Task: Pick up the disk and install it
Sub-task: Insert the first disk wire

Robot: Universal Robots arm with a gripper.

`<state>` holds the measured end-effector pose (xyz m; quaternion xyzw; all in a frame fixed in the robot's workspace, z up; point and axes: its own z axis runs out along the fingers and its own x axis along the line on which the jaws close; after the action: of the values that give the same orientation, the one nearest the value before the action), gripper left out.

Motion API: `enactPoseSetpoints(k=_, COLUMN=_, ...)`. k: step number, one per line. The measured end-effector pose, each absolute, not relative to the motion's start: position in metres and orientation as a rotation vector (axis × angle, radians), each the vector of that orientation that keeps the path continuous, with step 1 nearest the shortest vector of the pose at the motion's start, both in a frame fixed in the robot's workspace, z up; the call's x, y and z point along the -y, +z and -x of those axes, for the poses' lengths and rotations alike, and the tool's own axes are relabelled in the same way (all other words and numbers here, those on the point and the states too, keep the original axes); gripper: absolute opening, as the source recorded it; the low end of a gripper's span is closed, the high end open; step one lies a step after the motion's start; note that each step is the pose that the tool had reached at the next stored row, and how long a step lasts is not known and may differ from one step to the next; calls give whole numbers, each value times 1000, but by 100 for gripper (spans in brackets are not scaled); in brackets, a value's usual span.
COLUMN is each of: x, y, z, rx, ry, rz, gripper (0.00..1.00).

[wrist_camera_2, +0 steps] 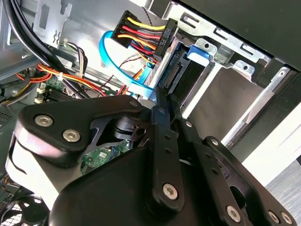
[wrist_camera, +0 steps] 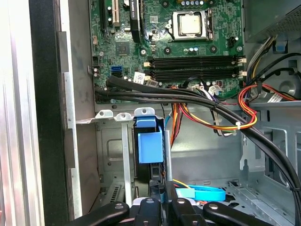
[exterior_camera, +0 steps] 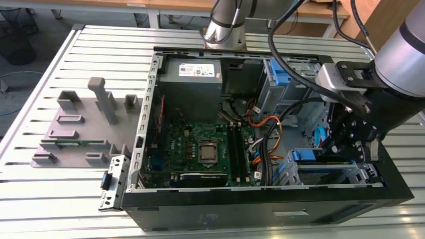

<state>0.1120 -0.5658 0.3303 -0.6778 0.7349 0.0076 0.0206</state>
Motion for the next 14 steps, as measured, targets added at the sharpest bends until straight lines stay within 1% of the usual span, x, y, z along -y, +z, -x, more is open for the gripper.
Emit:
enactPoseSetpoints(k=2, x=566, y=330, z=-112, rx=-2279, ry=24, rz=2102, gripper=17)
enactPoseSetpoints(k=3, x=566, y=330, z=-112, rx=-2279, ry=24, rz=2102, gripper=23)
enactPoseSetpoints(k=9, x=566, y=331, z=-112, rx=-2279, ry=23, rz=2102, gripper=23)
enactPoseSetpoints(k=14, x=566, y=341, z=-112, rx=-2279, ry=23, rz=2102, gripper=23)
